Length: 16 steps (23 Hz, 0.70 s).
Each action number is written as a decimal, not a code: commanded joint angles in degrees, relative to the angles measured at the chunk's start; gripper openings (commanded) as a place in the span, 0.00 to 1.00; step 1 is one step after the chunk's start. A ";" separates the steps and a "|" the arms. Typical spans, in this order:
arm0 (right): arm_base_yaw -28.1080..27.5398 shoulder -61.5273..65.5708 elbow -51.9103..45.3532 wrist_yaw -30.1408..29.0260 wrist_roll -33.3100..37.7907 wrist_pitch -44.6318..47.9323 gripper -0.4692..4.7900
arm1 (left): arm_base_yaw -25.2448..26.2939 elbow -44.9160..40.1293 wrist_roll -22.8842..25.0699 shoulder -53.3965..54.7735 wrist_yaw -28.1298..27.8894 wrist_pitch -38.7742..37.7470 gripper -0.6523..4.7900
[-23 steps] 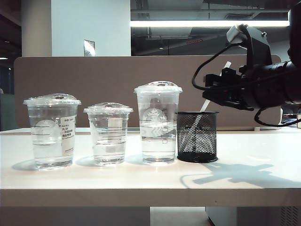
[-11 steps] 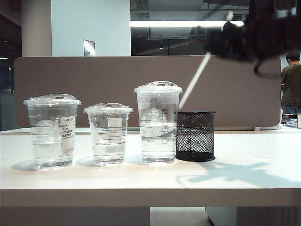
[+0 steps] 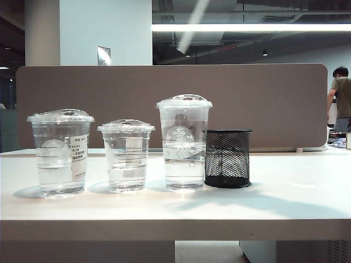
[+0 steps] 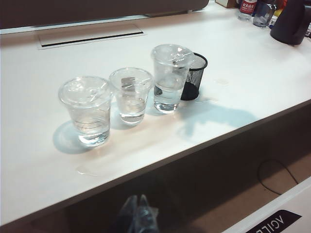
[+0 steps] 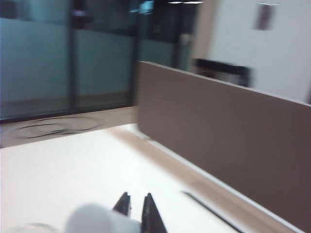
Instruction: Pick up the straw and insert it into the medium coffee cup.
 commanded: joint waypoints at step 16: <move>17.99 16.94 8.94 0.68 -0.31 -6.05 0.17 | 0.02 0.17 0.02 0.07 0.22 0.74 0.11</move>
